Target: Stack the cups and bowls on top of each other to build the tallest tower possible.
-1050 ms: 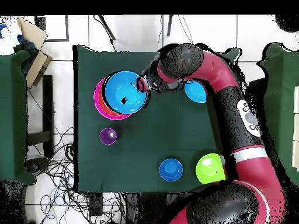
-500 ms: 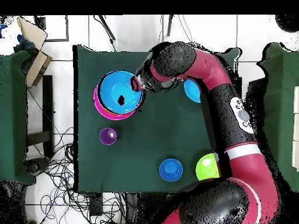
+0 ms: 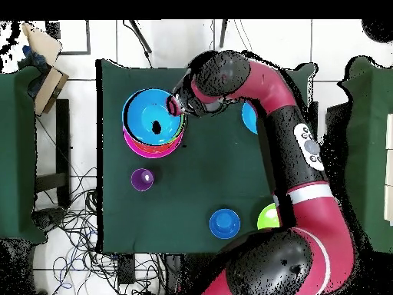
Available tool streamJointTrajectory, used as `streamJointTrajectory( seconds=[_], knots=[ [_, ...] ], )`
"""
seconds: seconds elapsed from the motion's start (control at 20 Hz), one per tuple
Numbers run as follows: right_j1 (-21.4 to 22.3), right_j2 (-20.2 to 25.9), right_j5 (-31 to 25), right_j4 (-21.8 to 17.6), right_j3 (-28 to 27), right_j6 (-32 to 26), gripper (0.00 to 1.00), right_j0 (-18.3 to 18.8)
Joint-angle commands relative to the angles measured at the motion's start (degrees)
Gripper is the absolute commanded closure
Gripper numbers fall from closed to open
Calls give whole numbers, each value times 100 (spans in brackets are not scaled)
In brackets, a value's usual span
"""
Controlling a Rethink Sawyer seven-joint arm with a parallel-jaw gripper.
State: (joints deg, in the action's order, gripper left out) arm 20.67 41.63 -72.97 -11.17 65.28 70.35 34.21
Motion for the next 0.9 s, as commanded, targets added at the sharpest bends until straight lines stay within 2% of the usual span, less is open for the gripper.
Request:
streamJointTrajectory(
  seconds=[0.05, 0.9],
  knots=[
    [-234, -345, -179, -185, -384, 121, 100, -172],
    [-92, -395, -243, -217, -70, 63, 100, -68]
  ],
)
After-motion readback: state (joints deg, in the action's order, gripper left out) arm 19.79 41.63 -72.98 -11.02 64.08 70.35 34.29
